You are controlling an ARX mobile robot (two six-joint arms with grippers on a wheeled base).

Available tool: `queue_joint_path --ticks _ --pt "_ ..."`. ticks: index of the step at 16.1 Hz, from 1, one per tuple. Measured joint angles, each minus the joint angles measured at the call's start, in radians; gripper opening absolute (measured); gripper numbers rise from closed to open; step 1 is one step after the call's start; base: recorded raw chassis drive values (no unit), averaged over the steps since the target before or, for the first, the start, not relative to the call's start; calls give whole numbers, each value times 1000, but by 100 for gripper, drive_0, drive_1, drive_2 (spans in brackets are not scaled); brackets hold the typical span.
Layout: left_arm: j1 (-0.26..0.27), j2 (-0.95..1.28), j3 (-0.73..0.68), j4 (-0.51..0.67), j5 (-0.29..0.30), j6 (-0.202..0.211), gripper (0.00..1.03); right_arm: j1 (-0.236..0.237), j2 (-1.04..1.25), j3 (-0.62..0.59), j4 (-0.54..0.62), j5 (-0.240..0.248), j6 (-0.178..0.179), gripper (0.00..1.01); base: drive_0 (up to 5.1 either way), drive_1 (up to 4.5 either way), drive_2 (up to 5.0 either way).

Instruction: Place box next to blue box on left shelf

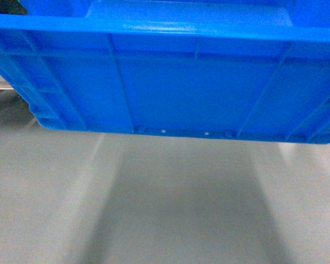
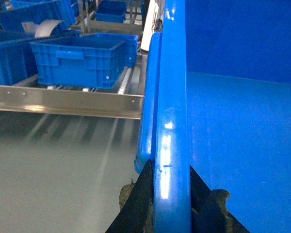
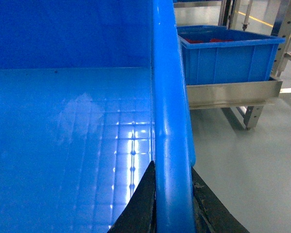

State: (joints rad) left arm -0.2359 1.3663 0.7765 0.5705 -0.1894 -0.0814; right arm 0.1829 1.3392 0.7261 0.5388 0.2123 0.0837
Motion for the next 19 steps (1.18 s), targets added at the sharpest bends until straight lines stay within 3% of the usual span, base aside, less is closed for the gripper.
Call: queue_joint_path --ticks 14,19 --pt "0 0 0 6 2 -2 9 0 -3 0 6 0 -3 9 0 0 0" --pt "0 0 0 6 2 -2 9 0 -3 0 5 0 -3 9 8 427 -412"
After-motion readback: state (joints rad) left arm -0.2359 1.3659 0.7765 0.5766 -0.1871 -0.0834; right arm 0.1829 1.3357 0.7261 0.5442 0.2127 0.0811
